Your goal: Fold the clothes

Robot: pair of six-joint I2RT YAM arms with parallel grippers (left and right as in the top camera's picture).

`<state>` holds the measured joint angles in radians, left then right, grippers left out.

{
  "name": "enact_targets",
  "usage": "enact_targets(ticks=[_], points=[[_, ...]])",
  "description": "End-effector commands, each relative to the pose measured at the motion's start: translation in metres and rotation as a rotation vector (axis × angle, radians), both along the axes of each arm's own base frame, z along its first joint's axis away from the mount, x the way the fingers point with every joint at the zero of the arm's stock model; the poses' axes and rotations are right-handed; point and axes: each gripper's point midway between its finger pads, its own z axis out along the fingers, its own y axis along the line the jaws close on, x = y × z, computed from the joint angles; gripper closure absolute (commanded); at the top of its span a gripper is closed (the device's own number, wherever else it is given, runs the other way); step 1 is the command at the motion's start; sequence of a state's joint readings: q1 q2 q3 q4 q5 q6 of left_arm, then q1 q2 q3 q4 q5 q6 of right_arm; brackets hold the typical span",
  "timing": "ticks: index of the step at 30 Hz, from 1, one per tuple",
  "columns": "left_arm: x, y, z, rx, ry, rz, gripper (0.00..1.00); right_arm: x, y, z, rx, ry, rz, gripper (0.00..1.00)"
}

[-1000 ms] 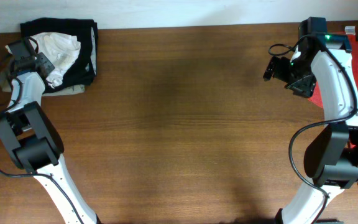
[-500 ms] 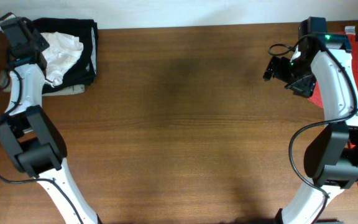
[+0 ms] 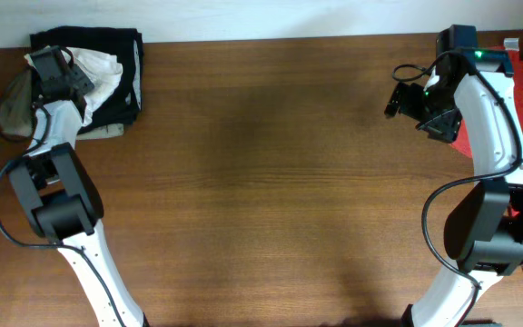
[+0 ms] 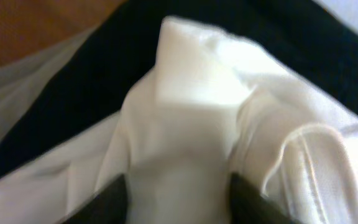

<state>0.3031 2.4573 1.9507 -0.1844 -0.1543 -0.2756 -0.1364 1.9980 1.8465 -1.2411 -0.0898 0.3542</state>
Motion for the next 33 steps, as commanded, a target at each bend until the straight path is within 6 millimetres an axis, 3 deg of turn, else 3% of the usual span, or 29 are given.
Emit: enact_targets(ticks=[1,3,4,8,11,13,16,19,25,29,33], points=[[-0.012,-0.017,0.102,0.012,-0.076,-0.039,0.25,0.000,-0.003,0.005,-0.019,-0.011,0.005,0.01],[-0.030,-0.025,0.141,0.008,-0.075,-0.044,0.03,0.000,-0.003,0.005,-0.019,-0.012,0.005,0.01],[-0.046,-0.031,0.166,0.002,-0.073,-0.051,0.01,0.000,-0.003,0.005,-0.019,-0.011,0.005,0.01],[-0.101,-0.063,0.243,-0.048,-0.094,-0.121,0.01,0.003,-0.004,0.005,-0.021,-0.023,0.005,0.01],[-0.142,-0.094,0.288,-0.103,-0.123,-0.204,0.01,0.016,-0.005,0.008,-0.022,-0.076,-0.006,0.01],[-0.166,-0.103,0.305,-0.111,-0.125,-0.215,0.01,0.018,-0.002,0.009,-0.004,-0.086,-0.001,0.01],[-0.196,-0.117,0.317,-0.135,-0.109,-0.233,0.01,0.014,0.007,0.009,0.047,-0.073,0.010,0.01],[-0.217,-0.127,0.315,-0.167,-0.064,-0.244,0.01,-0.004,0.025,0.024,0.161,-0.033,0.029,0.01],[-0.235,-0.132,0.294,-0.212,0.042,-0.233,0.01,-0.043,0.031,0.095,0.135,-0.138,0.041,0.01],[-0.238,-0.132,0.291,-0.218,0.056,-0.230,0.01,-0.106,0.037,0.162,0.094,-0.255,0.064,0.01],[-0.238,-0.132,0.291,-0.219,0.058,-0.230,0.01,-0.168,0.045,0.193,0.077,-0.291,0.077,0.01]])
